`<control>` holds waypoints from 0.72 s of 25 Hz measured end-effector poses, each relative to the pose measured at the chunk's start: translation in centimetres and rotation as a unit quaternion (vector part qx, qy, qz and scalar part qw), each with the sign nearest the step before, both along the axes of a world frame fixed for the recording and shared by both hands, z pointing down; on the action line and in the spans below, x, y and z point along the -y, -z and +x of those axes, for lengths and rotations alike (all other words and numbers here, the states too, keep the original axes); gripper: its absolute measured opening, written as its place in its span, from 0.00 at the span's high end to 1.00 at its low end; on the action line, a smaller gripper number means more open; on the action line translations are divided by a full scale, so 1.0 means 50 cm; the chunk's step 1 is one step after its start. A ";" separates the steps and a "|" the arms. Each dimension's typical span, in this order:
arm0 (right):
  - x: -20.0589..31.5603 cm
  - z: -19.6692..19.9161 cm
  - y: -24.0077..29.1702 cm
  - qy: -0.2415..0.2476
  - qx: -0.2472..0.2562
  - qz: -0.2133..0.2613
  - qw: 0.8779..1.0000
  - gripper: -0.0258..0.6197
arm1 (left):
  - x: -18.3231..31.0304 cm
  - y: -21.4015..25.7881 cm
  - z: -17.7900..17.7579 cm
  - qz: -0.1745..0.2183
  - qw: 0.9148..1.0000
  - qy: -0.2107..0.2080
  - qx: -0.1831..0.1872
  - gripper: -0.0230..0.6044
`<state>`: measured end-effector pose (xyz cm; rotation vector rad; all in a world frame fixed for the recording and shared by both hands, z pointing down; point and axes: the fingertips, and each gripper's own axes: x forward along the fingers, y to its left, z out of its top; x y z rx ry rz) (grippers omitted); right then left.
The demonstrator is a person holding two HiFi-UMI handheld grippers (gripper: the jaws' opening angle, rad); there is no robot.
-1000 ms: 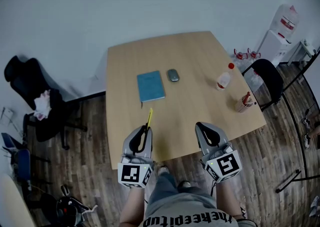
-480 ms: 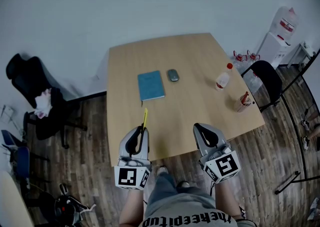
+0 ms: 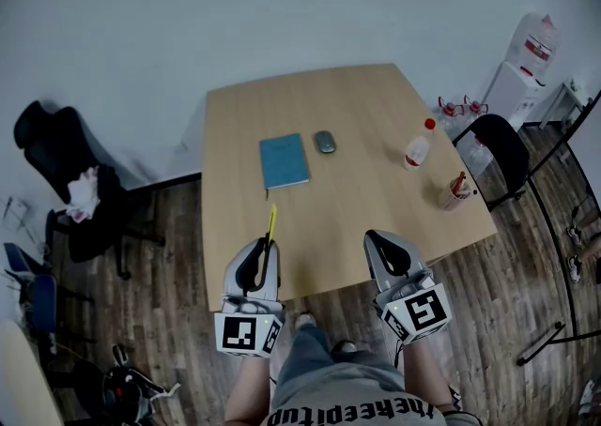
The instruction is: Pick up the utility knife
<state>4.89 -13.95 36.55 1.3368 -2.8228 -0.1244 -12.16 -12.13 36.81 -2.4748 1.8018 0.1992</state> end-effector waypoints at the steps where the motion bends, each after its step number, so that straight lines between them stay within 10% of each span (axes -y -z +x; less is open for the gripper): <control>1: -0.001 0.000 0.001 0.000 0.000 0.000 1.000 0.96 | -0.001 0.001 0.000 0.000 1.000 0.000 0.000 0.84; 18: 0.024 -0.001 0.002 -0.005 0.005 0.001 1.000 0.96 | 0.021 0.007 0.001 0.003 1.000 -0.003 -0.005 0.84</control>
